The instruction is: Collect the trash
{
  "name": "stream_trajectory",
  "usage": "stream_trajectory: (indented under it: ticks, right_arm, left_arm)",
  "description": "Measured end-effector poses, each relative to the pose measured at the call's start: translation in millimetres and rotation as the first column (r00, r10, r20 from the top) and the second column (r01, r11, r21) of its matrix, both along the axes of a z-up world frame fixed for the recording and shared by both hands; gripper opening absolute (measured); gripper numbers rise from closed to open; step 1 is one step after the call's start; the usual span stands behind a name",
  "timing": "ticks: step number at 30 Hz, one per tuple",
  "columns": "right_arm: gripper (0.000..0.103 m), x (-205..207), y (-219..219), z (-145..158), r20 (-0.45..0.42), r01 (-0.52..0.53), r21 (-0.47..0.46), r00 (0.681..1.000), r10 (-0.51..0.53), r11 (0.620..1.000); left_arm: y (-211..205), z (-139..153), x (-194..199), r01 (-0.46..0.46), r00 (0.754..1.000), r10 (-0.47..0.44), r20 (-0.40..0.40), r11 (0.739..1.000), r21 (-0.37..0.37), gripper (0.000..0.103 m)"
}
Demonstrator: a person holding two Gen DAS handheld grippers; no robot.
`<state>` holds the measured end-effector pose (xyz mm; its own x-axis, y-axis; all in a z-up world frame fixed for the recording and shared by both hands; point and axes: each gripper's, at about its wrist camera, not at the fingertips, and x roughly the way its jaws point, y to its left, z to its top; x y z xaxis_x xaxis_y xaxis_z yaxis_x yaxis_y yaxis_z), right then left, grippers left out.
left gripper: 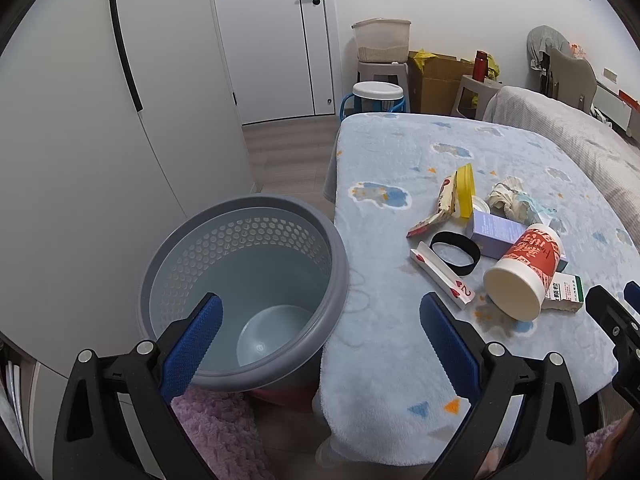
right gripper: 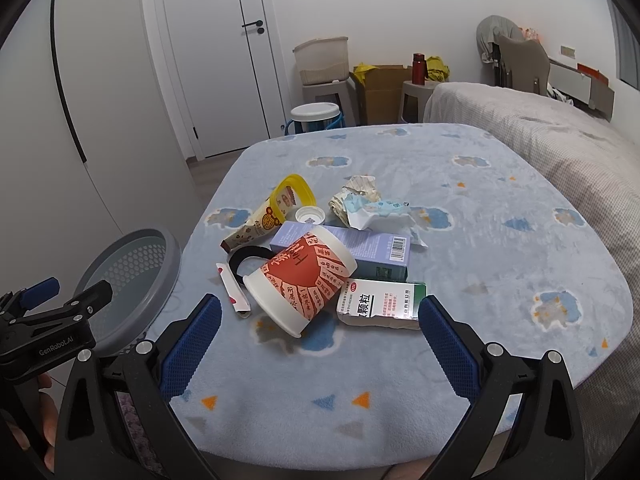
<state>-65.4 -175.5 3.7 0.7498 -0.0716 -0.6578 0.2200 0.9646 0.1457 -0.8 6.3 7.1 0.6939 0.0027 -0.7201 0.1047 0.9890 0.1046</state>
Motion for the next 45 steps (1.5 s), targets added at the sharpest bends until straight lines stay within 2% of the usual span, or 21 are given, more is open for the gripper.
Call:
stream_trajectory:
  ticks: [45]
  right_arm:
    - [0.097, -0.4, 0.5, 0.5, 0.006, -0.001, 0.000, 1.000, 0.001, 1.000]
  left_arm:
    - [-1.2, 0.7, -3.6, -0.001, 1.000, 0.001, 0.004, 1.000, 0.002, 0.094]
